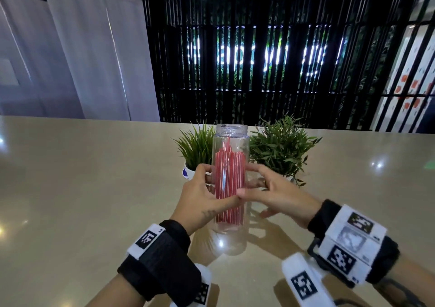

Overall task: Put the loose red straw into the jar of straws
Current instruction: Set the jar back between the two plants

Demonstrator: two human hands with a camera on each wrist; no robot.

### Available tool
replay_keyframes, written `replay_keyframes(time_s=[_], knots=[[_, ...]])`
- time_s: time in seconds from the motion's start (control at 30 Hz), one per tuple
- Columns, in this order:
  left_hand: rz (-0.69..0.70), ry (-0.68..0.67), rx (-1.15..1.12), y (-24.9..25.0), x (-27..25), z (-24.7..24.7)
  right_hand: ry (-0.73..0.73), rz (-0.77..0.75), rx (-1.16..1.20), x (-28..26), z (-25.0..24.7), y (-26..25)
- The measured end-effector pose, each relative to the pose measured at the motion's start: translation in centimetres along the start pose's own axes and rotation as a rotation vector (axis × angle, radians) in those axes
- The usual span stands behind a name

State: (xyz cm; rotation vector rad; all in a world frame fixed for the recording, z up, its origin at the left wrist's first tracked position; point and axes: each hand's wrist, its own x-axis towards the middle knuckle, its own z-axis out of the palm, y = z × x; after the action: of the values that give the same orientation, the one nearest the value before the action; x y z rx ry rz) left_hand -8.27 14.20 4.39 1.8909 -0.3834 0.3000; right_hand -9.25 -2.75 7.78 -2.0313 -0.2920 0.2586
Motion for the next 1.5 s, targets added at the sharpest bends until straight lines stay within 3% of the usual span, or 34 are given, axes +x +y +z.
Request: replay_keyframes(time_s=[0.2,0.33,0.57,0.67,0.97,1.5], knots=[[-0.040,-0.196,0.084,-1.2,-0.1,0.6,0.154,-0.032,0.029,0.3,0.9,2.9],[-0.092,-0.199,0.019,-2.3,0.1,1.6,0.226,-0.025,0.006,1.7,1.0,4.6],[-0.074,-0.250,-0.055,-3.4,2.2,3.5,0.368,-0.039,-0.280,5.2,0.5,5.8],[-0.099,-0.275,-0.052,-4.0,3.4,3.6,0.341,0.008,-0.339,7.2,0.2,6.1],[-0.137,-0.236,0.066,-6.3,6.6,3.8,0.281,0.080,-0.136,10.8,0.6,6.4],[-0.156,-0.208,0.237,-8.2,6.9,4.6,0.193,0.076,-0.132,10.0,1.4,7.2]])
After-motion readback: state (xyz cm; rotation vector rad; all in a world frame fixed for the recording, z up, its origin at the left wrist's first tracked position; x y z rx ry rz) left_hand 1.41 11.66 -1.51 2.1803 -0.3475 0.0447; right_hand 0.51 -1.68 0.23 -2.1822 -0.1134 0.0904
